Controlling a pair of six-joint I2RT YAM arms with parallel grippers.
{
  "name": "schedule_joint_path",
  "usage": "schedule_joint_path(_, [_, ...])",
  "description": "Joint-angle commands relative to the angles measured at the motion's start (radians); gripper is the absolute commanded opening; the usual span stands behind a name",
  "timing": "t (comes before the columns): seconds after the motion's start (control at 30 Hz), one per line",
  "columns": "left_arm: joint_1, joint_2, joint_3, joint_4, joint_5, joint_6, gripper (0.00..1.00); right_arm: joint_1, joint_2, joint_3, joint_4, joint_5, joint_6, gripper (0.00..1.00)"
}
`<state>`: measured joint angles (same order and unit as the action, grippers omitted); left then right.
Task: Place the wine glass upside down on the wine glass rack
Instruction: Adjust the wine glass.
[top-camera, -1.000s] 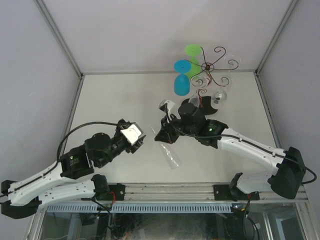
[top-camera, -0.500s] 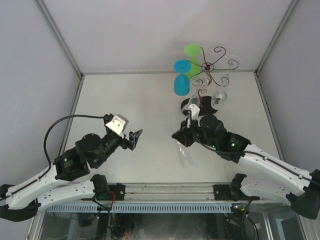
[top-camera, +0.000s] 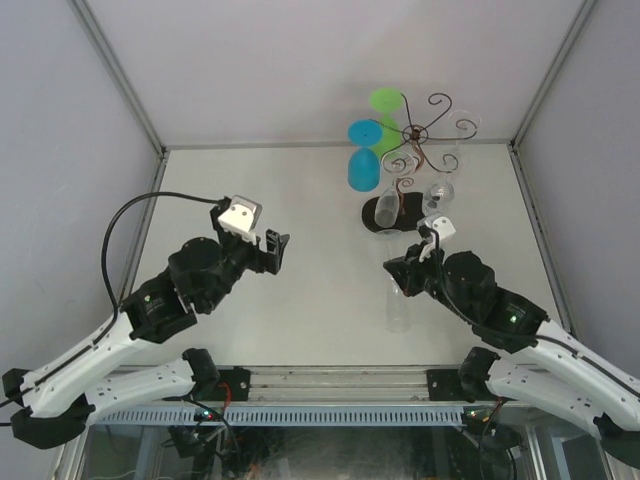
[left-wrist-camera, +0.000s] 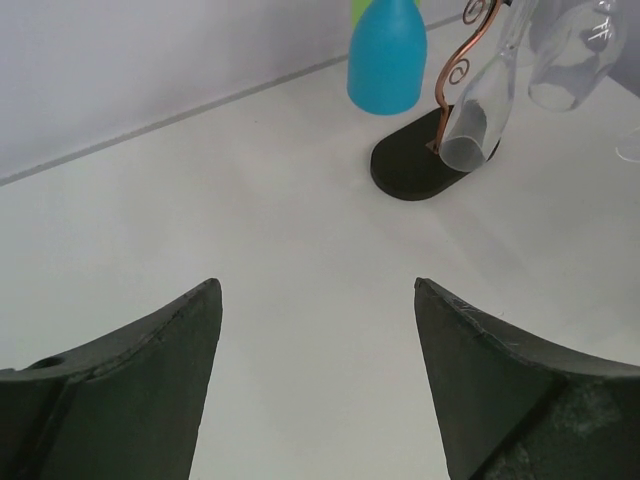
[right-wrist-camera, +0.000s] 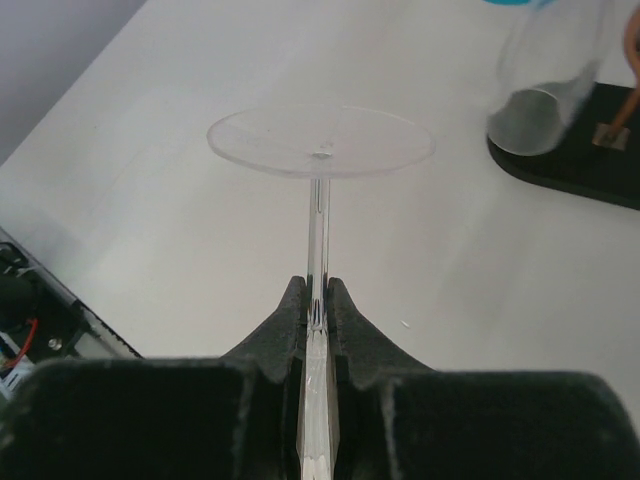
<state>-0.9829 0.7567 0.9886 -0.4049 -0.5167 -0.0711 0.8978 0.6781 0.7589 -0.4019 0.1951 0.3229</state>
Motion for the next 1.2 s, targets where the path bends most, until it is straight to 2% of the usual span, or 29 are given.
schedule_joint_path(0.0, [0.008,0.056,0.102,0.037,0.014,-0.037,0.81,-0.002,-0.075,0.002,-0.075,0.16,0.053,0.0])
schedule_joint_path(0.27, [0.024,0.145,0.18,0.006,0.049,-0.024,0.8,-0.002,-0.258,0.006,-0.061,0.318,-0.049,0.0])
schedule_joint_path(0.37, [0.055,0.143,0.173,-0.003,0.08,-0.03,0.8,-0.004,-0.299,0.031,-0.019,0.381,-0.152,0.0])
schedule_joint_path(0.43, [0.086,0.138,0.163,-0.011,0.112,-0.041,0.8,-0.004,-0.312,0.037,0.068,0.403,-0.259,0.0])
schedule_joint_path(0.63, [0.153,0.122,0.138,-0.034,0.167,-0.052,0.8,-0.014,-0.201,0.163,0.243,0.434,-0.587,0.0])
schedule_joint_path(0.8, [0.164,0.096,0.115,-0.042,0.175,-0.049,0.8,-0.059,-0.066,0.287,0.271,0.405,-0.717,0.0])
schedule_joint_path(0.93, [0.176,0.082,0.107,-0.04,0.185,-0.063,0.8,-0.114,0.009,0.388,0.159,0.352,-0.701,0.0])
schedule_joint_path(1.17, [0.181,0.187,0.245,-0.056,0.214,-0.076,0.78,-0.199,0.009,0.445,-0.143,0.28,-0.439,0.0])
